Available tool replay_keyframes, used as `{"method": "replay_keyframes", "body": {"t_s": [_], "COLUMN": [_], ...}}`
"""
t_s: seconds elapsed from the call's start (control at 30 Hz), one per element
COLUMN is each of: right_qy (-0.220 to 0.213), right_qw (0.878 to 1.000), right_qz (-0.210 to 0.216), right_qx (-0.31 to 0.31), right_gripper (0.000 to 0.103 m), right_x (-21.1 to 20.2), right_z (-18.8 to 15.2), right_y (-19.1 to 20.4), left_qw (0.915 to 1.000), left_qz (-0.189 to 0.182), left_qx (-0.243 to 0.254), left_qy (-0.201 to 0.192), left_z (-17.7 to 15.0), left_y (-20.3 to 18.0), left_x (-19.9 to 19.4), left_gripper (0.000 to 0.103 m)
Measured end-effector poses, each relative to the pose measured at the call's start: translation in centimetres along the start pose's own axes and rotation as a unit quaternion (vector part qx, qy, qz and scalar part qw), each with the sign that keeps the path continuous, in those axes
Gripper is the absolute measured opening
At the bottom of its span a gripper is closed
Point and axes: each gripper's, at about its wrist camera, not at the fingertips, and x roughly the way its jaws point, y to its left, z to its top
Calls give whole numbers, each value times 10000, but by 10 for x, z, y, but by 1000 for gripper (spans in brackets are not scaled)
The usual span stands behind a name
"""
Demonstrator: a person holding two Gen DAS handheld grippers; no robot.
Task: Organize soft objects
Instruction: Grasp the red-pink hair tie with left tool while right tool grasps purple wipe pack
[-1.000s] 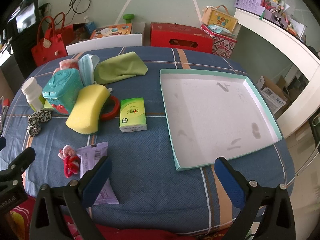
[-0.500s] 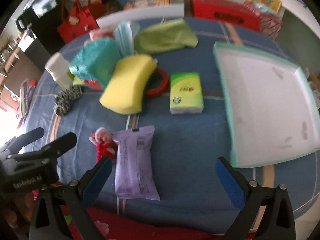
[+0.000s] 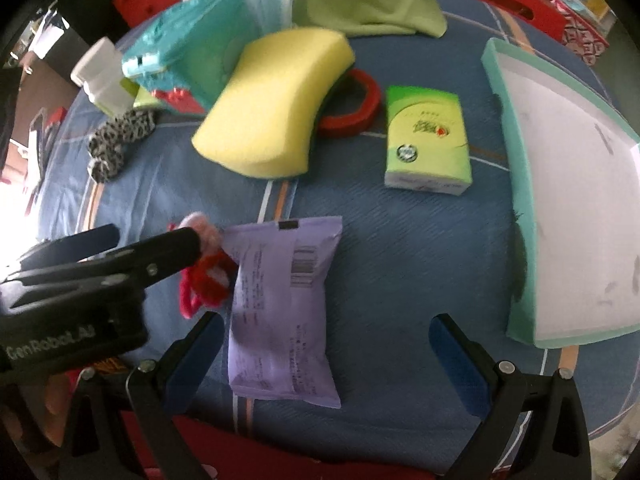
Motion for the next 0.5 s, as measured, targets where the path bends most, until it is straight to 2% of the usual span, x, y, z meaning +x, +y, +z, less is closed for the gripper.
{"method": "replay_keyframes", "body": {"t_s": [0.13, 0.17, 0.23, 0.33, 0.4, 0.43, 0.5], "right_qy": [79, 88, 85, 45, 28, 15, -5], "right_qw": [9999, 10000, 10000, 10000, 9999, 9999, 9999], "right_qz": [-39, -34, -16, 23, 80, 97, 130], "right_qx": [-51, -29, 0, -35, -58, -53, -32], "right_gripper": [101, 99, 89, 83, 75, 71, 63], "right_x": [9, 10, 12, 3, 1, 1, -3], "right_z": [0, -1, -2, -6, -6, -7, -8], "right_y": [3, 3, 2, 2, 3, 3, 4], "left_qw": [10000, 10000, 9998, 9996, 9991, 9986, 9971], "left_qz": [-3, -34, -171, -289, -421, -525, -761], "left_qx": [-28, -36, -24, -14, -32, -38, -41], "left_qy": [16, 28, 44, 29, 4, -1, 3], "left_z": [-1, 0, 0, -1, -3, -4, -6], "left_y": [-4, -4, -7, -13, -16, -18, -20], "left_x": [9, 8, 10, 16, 14, 13, 14], "left_gripper": [91, 89, 81, 73, 59, 55, 39]}}
